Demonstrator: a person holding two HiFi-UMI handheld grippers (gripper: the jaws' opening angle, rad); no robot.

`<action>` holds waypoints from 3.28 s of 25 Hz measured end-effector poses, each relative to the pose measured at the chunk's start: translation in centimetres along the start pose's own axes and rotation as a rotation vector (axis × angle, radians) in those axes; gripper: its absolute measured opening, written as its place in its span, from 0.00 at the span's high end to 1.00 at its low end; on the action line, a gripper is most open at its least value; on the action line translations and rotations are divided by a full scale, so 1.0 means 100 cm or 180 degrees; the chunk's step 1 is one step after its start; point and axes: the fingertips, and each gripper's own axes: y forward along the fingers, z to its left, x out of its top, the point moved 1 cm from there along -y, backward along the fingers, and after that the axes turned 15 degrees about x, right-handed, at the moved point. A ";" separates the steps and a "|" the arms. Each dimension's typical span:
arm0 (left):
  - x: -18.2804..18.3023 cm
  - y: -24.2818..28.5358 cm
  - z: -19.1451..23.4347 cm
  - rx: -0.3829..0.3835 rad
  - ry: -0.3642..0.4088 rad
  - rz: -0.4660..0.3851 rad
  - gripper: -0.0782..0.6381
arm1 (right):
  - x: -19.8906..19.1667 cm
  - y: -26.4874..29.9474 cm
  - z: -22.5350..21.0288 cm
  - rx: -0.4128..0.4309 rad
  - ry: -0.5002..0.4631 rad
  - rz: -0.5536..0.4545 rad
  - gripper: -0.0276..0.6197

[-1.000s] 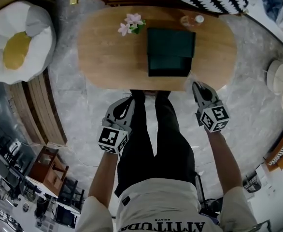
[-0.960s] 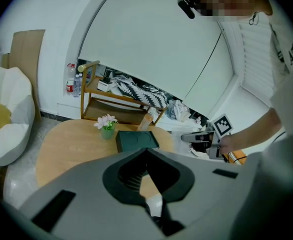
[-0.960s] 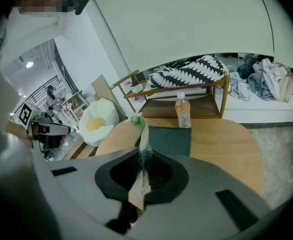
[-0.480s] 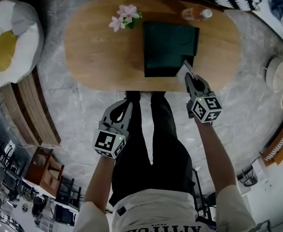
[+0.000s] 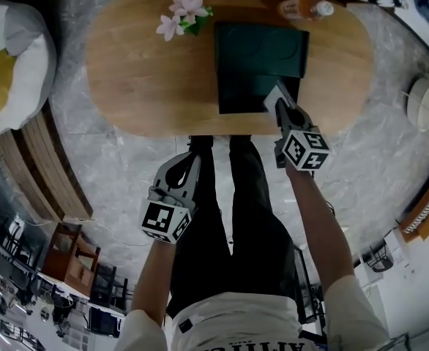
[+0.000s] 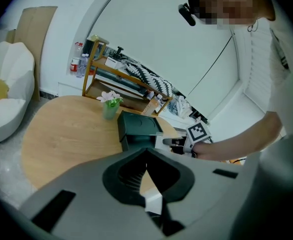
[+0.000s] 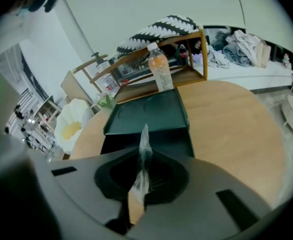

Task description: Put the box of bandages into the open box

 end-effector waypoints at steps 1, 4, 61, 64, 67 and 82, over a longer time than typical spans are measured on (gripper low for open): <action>-0.002 0.001 0.002 0.0002 -0.0009 0.0004 0.86 | -0.003 0.002 -0.004 -0.0034 0.0095 -0.0007 0.91; -0.006 0.002 0.006 0.0005 -0.0026 0.0026 0.86 | -0.008 0.007 -0.011 -0.0123 0.0198 0.0033 0.91; 0.159 -0.208 -0.051 -0.0252 0.0800 -0.0634 0.86 | 0.122 -0.242 0.197 0.0205 -0.0993 -0.0135 0.77; 0.164 -0.231 -0.058 -0.0304 0.0923 -0.0749 0.86 | 0.122 -0.265 0.220 0.0200 -0.1016 -0.0240 0.78; 0.170 -0.247 -0.060 -0.0358 0.1069 -0.0826 0.86 | 0.121 -0.281 0.240 0.0193 -0.1054 -0.0363 0.80; 0.178 -0.312 -0.098 -0.0445 0.1217 -0.1051 0.86 | 0.113 -0.393 0.281 0.0016 -0.1085 -0.0919 0.91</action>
